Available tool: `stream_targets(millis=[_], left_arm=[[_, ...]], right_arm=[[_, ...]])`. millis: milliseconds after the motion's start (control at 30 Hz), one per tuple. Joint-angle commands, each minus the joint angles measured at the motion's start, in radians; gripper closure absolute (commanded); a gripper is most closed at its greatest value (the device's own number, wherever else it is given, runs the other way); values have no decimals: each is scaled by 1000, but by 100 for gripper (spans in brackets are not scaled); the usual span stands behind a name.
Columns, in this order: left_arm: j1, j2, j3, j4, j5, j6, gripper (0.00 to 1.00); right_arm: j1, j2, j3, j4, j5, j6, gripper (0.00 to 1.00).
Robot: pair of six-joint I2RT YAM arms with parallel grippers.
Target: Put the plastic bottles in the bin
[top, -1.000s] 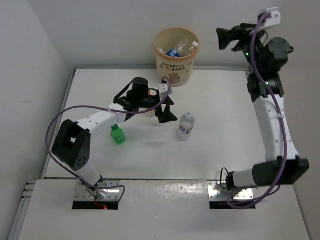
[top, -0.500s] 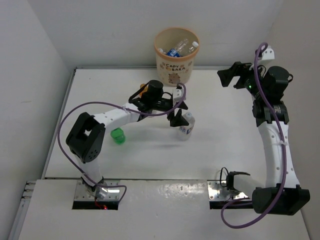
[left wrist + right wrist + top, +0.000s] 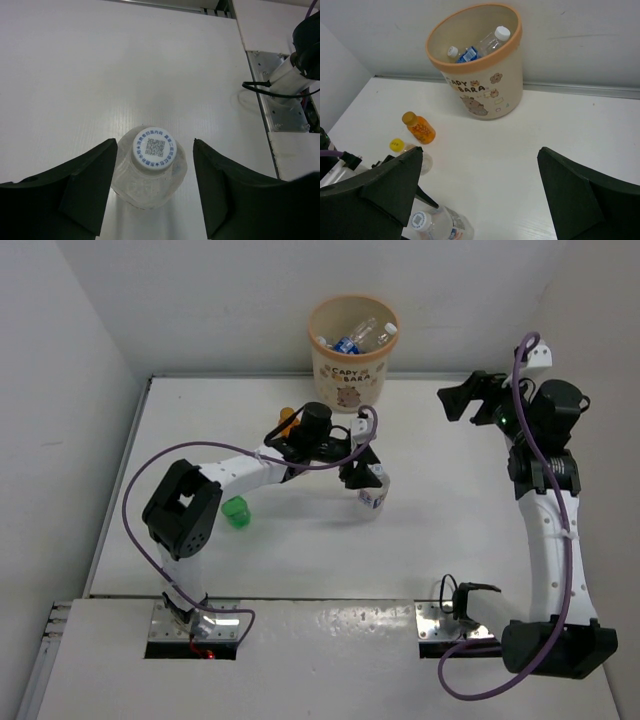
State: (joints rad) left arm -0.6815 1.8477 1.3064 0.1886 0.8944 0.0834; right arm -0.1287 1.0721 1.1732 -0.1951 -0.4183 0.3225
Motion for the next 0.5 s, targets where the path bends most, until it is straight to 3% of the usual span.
stream_targets(millis=[0, 167, 200, 233, 267, 367, 467], left_arm=[[-18, -7, 36, 89, 32, -34, 33], [-18, 2, 45, 100, 11, -69, 62], [-18, 2, 68, 69, 11, -70, 74], [-18, -8, 82, 69, 11, -70, 75], [-4, -8, 100, 34, 11, -70, 85], [40, -47, 213, -43, -27, -135, 100], [104, -65, 407, -125, -147, -192, 100]], right_arm=[[-2, -31, -23, 14, -13, 13, 5], [-3, -58, -56, 14, -19, -5, 6], [-3, -61, -61, 10, -17, -20, 6], [-3, -66, -67, 10, -16, -25, 6], [-5, -70, -73, 6, -7, -34, 7], [-8, -89, -102, 3, -5, -60, 7], [-8, -101, -128, 6, -5, -66, 7]])
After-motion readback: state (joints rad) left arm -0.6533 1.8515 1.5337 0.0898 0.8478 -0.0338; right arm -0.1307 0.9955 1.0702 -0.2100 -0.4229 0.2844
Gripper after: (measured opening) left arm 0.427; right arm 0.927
